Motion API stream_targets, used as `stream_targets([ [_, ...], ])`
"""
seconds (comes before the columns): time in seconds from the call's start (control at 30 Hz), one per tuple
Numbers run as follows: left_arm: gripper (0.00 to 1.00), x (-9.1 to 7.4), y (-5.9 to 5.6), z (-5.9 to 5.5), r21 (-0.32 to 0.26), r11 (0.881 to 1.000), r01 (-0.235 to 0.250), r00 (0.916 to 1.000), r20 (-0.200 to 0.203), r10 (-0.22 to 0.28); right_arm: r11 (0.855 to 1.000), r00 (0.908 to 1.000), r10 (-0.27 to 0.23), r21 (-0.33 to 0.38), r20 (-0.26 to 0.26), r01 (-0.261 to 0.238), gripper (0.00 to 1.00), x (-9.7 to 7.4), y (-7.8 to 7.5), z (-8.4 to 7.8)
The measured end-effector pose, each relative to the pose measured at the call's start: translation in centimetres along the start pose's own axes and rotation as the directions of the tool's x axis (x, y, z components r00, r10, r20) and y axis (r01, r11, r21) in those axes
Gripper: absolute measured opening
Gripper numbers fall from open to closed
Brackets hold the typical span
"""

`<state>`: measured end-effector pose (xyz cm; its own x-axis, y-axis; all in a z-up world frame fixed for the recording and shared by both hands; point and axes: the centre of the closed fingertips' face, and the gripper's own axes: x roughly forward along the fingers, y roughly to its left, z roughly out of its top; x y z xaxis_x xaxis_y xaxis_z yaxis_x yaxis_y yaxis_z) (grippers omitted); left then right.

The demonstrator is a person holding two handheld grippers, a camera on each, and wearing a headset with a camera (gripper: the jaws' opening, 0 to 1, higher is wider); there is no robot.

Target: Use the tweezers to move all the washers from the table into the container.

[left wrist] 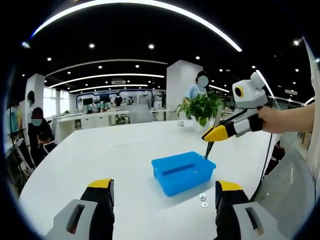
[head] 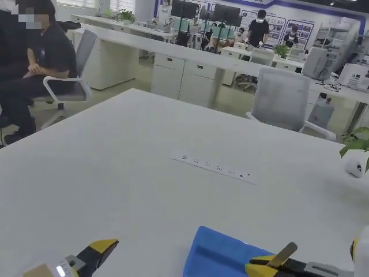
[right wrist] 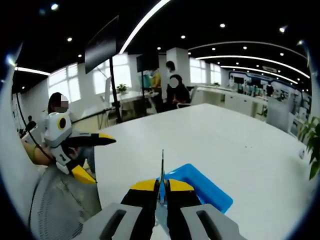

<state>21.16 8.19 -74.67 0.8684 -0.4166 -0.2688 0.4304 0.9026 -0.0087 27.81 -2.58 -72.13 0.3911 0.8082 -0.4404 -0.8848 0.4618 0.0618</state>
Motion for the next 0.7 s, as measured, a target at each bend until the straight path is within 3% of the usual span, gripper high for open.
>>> stream_targets([
  [0.3,0.84,-0.1,0.1,0.1,-0.003,1.0,-0.007,1.0,0.004,0.007,1.0,1.0,-0.003,-0.023,0.004,0.003,0.03,1.4,-2.0,1.2],
  [0.7,0.83,-0.1,0.1,-0.1,-0.001,1.0,-0.008,1.0,-0.001,0.008,0.999,0.9987,0.018,-0.026,-0.048,-0.019,0.03,4.1,-3.4,-0.1],
])
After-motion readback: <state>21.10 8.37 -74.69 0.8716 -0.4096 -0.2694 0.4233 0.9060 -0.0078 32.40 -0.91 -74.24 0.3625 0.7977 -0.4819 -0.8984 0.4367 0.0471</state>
